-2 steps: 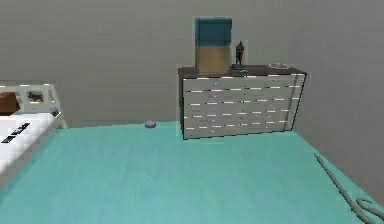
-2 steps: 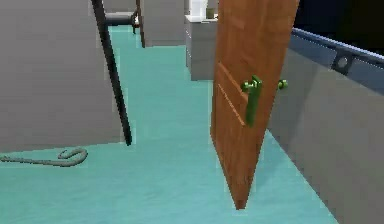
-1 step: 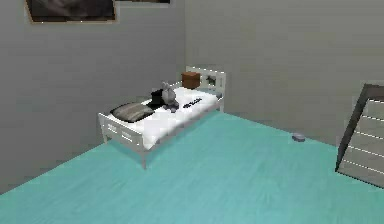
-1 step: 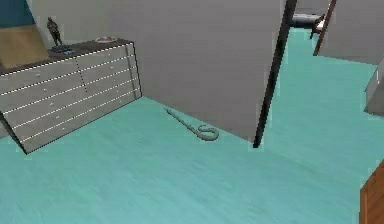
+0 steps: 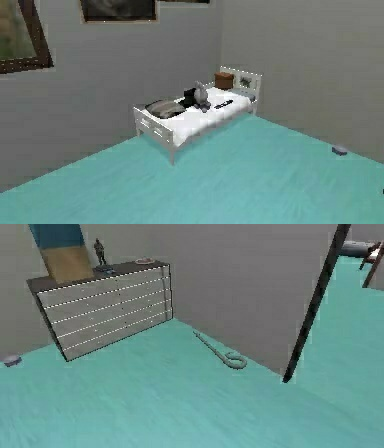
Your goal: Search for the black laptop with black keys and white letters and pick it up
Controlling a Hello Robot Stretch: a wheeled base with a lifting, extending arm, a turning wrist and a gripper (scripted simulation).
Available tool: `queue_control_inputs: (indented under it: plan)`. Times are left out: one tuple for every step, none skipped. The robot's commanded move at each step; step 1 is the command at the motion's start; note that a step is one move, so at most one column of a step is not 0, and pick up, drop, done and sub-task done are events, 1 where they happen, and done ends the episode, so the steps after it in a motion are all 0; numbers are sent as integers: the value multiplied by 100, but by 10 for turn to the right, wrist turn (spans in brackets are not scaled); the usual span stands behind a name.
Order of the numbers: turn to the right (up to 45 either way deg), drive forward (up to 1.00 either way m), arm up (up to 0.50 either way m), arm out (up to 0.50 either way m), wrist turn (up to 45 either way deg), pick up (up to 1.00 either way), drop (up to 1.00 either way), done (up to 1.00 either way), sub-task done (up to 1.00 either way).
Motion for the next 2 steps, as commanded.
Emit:
queue_control_inputs:
  plan:
    - [0,100,0,0,0,0,0,0,0]
    - [-30,0,0,0,0,0,0,0,0]
